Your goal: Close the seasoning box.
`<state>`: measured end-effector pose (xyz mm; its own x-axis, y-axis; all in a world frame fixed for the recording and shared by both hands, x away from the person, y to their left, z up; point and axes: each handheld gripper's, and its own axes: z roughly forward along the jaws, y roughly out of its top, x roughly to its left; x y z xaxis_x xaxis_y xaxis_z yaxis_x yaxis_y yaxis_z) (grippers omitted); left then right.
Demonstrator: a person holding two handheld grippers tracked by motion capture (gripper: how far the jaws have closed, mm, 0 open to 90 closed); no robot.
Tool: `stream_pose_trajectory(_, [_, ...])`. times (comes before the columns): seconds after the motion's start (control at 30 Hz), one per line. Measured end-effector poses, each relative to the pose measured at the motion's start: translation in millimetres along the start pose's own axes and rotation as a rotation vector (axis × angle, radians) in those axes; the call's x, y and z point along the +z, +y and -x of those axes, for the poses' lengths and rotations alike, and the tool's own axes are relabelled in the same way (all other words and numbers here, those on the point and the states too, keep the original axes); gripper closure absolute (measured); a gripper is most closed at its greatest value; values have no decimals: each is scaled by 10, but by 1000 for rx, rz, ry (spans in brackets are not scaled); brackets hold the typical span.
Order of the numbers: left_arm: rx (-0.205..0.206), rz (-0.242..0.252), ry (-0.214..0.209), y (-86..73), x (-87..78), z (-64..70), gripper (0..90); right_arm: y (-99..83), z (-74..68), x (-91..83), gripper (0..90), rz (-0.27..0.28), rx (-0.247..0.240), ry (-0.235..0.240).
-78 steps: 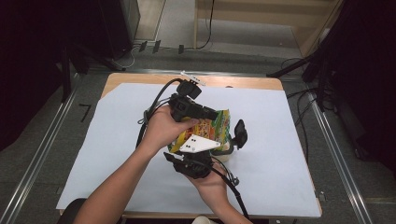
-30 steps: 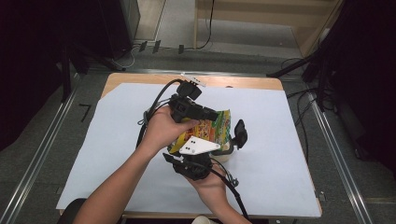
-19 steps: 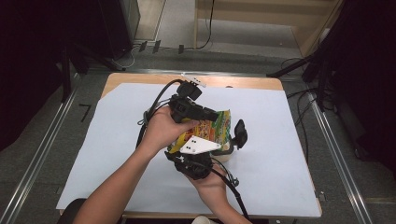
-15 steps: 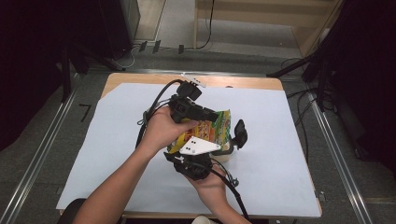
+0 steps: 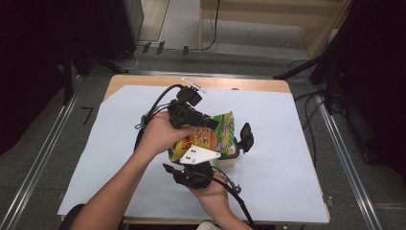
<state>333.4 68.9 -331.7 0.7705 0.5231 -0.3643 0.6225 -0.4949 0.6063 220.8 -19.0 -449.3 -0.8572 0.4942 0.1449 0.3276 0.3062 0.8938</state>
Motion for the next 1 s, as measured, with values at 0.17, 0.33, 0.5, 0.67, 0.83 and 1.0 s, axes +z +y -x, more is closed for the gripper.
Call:
stream_pose_trajectory(0.17, [-5,-15,-7,-30,17,-30,768,-43,-13,38,677,-19,-28,2])
stream_pose_trajectory(0.33, [-21,-34,-22,-53,61,-70,773,-94,-18,78,636,-31,-47,15])
stream_pose_trajectory(0.5, [-33,-44,-35,-63,90,-109,785,-134,-3,100,610,-41,-39,23])
stream_pose_trajectory(0.67, [-42,-58,-45,-74,134,-141,787,-181,18,124,598,-61,-40,26])
stream_pose_trajectory(0.83, [-43,-70,-53,-78,175,-152,785,-216,41,148,592,-78,-37,26])
stream_pose_trajectory(1.0, [-40,-83,-63,-85,234,-162,782,-268,81,179,585,-92,-27,23])
